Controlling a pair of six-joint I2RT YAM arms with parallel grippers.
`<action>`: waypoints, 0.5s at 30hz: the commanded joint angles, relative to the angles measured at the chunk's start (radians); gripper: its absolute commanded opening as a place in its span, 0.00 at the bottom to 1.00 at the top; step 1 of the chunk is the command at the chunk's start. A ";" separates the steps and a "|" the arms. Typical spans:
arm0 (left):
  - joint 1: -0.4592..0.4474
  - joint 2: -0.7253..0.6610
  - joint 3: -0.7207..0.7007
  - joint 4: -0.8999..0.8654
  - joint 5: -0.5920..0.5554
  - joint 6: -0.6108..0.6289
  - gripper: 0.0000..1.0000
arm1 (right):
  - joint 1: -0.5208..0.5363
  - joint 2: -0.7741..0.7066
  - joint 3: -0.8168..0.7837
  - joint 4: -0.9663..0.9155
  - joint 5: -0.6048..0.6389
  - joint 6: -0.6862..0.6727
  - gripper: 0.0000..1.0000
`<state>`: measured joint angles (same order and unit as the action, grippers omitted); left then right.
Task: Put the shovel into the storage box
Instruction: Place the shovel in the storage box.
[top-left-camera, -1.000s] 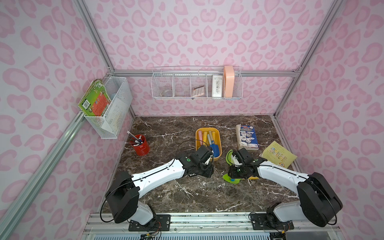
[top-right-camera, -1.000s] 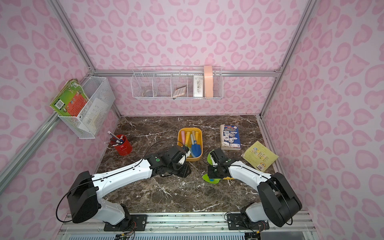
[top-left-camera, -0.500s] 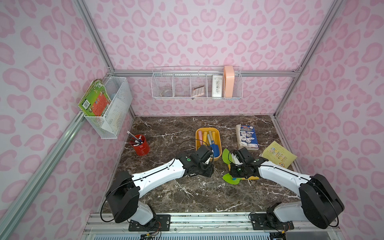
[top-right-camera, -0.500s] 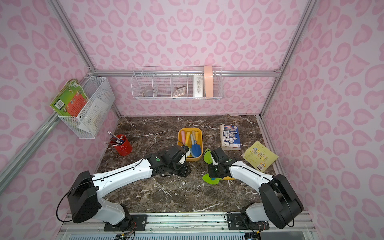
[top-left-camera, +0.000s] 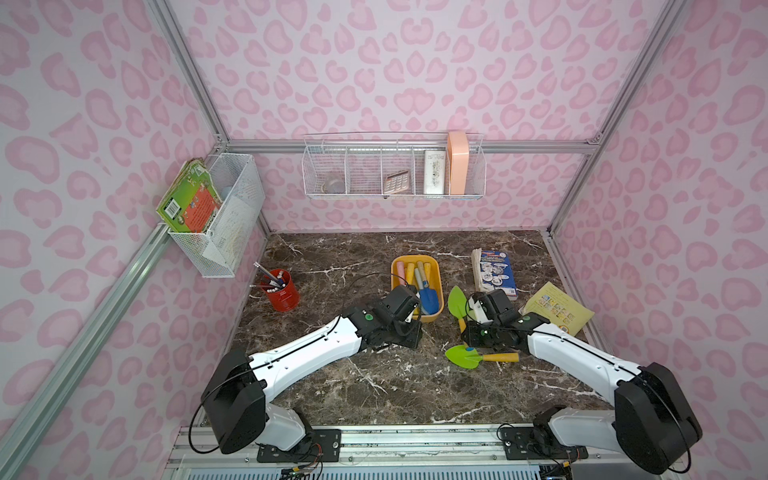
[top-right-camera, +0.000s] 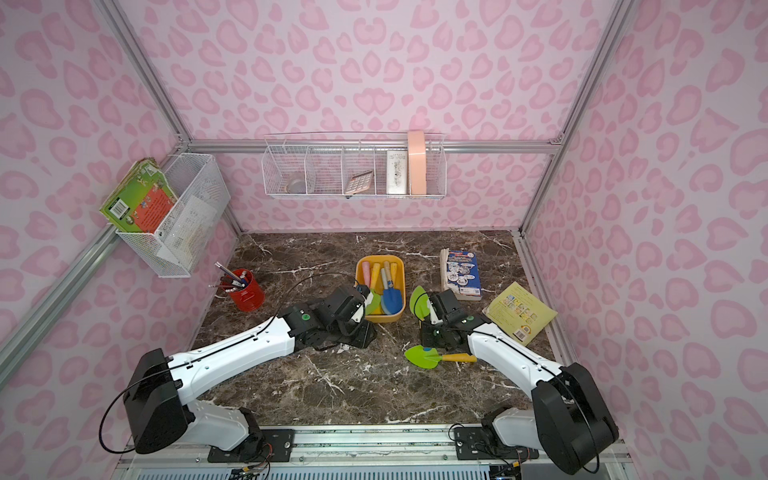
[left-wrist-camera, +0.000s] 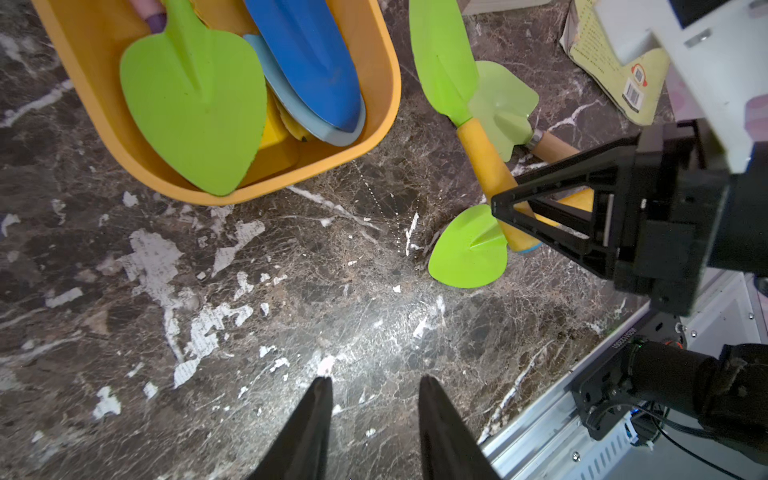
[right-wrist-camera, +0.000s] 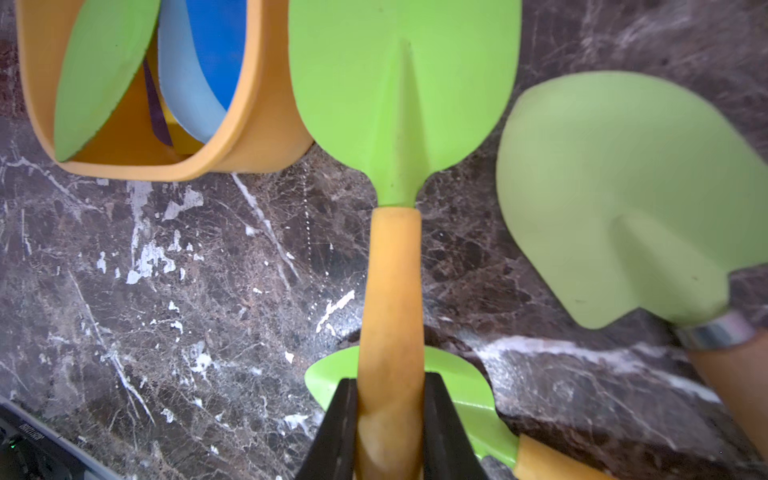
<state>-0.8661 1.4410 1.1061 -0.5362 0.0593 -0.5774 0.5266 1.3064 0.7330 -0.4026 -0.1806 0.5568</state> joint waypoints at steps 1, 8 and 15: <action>0.008 -0.010 -0.005 -0.020 -0.015 -0.005 0.40 | -0.002 0.006 0.021 0.037 -0.020 0.006 0.15; 0.023 -0.045 -0.029 -0.030 -0.042 -0.024 0.40 | -0.004 0.004 0.089 0.029 -0.019 -0.003 0.15; 0.043 -0.066 -0.055 -0.033 -0.046 -0.052 0.40 | -0.003 0.054 0.206 0.010 -0.017 -0.027 0.16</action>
<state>-0.8253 1.3808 1.0554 -0.5552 0.0231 -0.6079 0.5220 1.3388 0.9051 -0.3889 -0.1959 0.5472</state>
